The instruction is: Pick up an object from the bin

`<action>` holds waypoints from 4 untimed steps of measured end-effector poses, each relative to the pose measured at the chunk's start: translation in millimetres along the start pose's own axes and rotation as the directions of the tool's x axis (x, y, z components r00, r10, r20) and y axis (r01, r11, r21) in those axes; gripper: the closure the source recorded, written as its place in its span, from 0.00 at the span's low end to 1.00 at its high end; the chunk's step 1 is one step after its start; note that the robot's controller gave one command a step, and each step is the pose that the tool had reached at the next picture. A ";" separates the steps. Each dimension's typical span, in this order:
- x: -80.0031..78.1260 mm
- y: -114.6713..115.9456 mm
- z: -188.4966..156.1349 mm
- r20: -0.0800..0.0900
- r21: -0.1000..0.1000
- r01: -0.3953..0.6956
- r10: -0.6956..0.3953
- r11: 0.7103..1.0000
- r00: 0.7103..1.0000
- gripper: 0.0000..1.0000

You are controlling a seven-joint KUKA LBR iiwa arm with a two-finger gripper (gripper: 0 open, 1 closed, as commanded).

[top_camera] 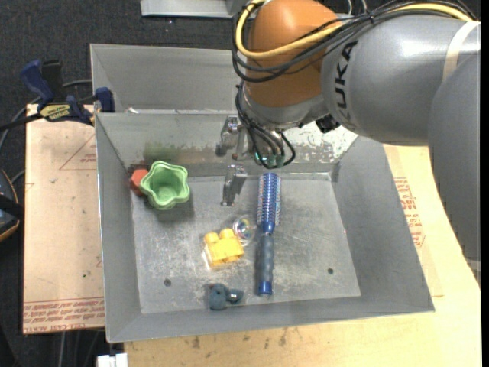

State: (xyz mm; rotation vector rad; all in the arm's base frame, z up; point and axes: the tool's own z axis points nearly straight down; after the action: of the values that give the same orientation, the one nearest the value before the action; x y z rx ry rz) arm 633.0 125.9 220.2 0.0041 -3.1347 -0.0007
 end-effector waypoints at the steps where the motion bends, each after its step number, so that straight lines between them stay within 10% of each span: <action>1: 43.4 46.6 138.4 -0.002 0.001 0.074 -0.074 0.997 0.997 0.00; 2: 82.8 -5.1 144.8 0.029 -0.004 0.200 -0.200 0.980 0.979 0.00; 3: 84.3 -5.3 145.0 0.017 -0.002 0.202 -0.202 0.979 0.979 1.00; 4: 84.8 -6.2 146.8 0.016 -0.001 0.201 -0.201 0.980 0.979 0.00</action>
Offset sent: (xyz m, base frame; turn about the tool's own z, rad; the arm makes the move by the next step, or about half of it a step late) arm -0.0412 0.0448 -0.1325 -0.0702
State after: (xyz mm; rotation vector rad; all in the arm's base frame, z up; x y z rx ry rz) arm 547.2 119.5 74.0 0.3227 -3.1341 -0.0056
